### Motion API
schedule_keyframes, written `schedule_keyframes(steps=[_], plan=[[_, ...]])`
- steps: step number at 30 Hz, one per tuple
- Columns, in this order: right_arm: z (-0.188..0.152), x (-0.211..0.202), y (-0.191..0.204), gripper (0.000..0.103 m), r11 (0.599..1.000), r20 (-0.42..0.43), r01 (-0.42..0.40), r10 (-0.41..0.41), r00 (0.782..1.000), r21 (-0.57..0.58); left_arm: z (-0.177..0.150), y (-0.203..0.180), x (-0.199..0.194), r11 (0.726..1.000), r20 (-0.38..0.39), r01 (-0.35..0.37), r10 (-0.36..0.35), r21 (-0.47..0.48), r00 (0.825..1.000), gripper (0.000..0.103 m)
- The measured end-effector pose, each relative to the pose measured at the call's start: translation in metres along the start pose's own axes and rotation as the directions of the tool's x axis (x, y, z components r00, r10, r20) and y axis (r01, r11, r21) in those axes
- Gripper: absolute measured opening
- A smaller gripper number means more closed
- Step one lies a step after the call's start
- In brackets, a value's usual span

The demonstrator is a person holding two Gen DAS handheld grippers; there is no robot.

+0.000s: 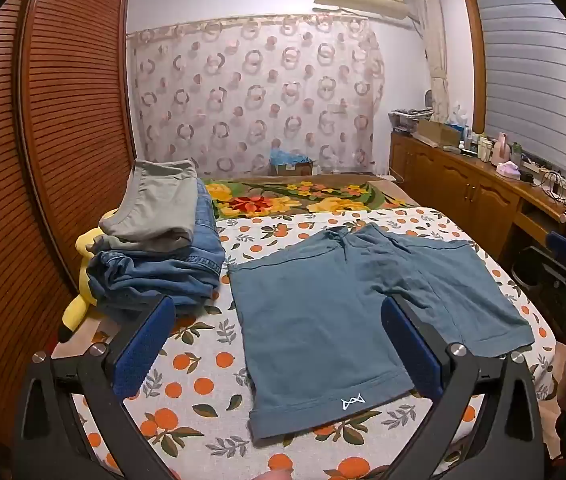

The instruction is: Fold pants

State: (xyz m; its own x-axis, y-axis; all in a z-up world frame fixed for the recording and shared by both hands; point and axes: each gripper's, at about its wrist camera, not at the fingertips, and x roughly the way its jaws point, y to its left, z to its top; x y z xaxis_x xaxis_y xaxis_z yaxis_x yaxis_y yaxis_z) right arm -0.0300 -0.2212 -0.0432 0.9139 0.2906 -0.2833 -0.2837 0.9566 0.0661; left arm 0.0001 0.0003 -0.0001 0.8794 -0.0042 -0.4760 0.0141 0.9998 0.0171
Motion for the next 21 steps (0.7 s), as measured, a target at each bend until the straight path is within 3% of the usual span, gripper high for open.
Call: schedule_keyframes(steps=[21], plan=[[-0.0003,-0.0019,0.0016,0.103,1.000,0.003,-0.004,0.004,1.000,-0.008,0.0003,-0.0001,0.0000,1.000,-0.002,0.004,-0.004,0.000,1.000,0.103]])
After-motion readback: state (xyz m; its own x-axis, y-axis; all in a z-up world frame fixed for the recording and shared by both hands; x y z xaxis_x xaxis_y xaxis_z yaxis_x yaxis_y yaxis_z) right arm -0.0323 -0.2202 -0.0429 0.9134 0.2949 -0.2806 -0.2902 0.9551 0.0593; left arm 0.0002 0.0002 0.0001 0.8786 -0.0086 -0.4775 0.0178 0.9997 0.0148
